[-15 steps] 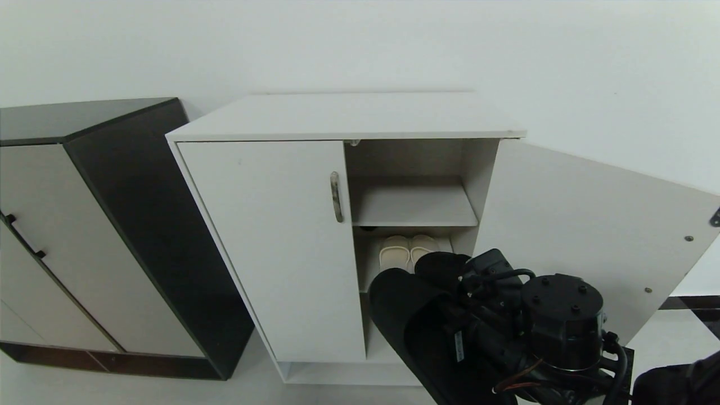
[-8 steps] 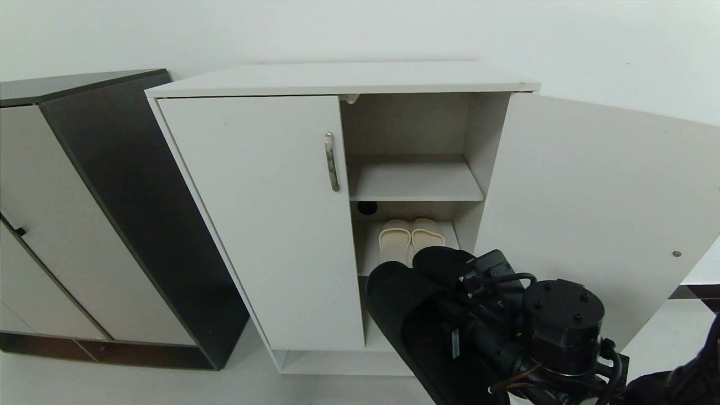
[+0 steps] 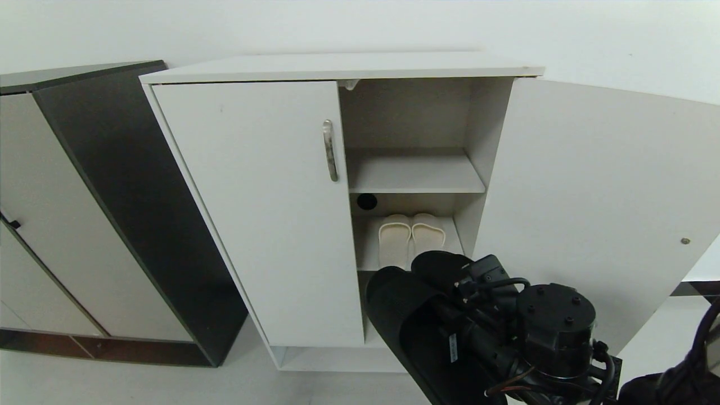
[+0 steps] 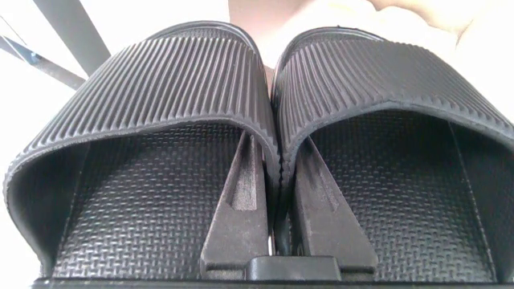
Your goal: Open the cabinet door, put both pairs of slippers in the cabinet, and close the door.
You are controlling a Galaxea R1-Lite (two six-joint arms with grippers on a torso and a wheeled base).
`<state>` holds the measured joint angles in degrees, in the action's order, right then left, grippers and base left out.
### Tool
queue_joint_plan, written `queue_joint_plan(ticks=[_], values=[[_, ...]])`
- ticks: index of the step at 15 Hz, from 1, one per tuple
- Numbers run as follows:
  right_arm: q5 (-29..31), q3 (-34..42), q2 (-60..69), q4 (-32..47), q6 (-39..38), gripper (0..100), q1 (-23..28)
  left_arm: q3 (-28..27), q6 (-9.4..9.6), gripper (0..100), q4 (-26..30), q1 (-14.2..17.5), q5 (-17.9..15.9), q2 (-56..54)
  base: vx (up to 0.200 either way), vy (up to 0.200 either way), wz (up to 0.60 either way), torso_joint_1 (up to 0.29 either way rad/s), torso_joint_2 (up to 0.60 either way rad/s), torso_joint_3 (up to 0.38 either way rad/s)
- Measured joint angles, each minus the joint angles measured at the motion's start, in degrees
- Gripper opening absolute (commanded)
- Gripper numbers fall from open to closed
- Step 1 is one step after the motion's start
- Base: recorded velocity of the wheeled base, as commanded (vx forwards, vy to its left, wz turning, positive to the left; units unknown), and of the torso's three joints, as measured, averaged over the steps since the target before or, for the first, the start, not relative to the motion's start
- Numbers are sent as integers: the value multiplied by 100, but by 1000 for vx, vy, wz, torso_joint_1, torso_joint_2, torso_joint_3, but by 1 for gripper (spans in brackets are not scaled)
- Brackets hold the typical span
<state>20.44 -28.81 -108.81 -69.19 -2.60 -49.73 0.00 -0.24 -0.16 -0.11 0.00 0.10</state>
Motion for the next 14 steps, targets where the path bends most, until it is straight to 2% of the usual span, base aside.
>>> queue_joint_plan(ticks=[3, 5, 6, 8, 10, 12, 14], values=[[46, 0, -59, -27, 208, 0, 9, 0, 2, 0, 0, 1, 0, 0, 0, 0, 0, 0, 0, 0], [336, -247, -105, 123, 333, 0, -40, 0, 13, 0, 0, 1, 0, 0, 0, 0, 0, 0, 0, 0], [622, -611, -117, 679, 238, 0, -66, 0, 11, 0, 0, 4, 0, 0, 0, 0, 0, 0, 0, 0], [1154, -1454, -108, 2308, -227, 0, -140, 0, 22, 0, 0, 1, 0, 0, 0, 0, 0, 0, 0, 0], [1688, -2569, -67, 3829, -820, 0, -302, 0, 20, 0, 0, 1, 0, 0, 0, 0, 0, 0, 0, 0], [2015, -3547, -34, 4738, -1174, 0, -422, 0, 20, 0, 0, 0, 0, 0, 0, 0, 0, 0, 0, 0], [2471, -4296, -54, 5077, -1284, 0, -468, 0, 24, 0, 0, 1, 0, 0, 0, 0, 0, 0, 0, 0]])
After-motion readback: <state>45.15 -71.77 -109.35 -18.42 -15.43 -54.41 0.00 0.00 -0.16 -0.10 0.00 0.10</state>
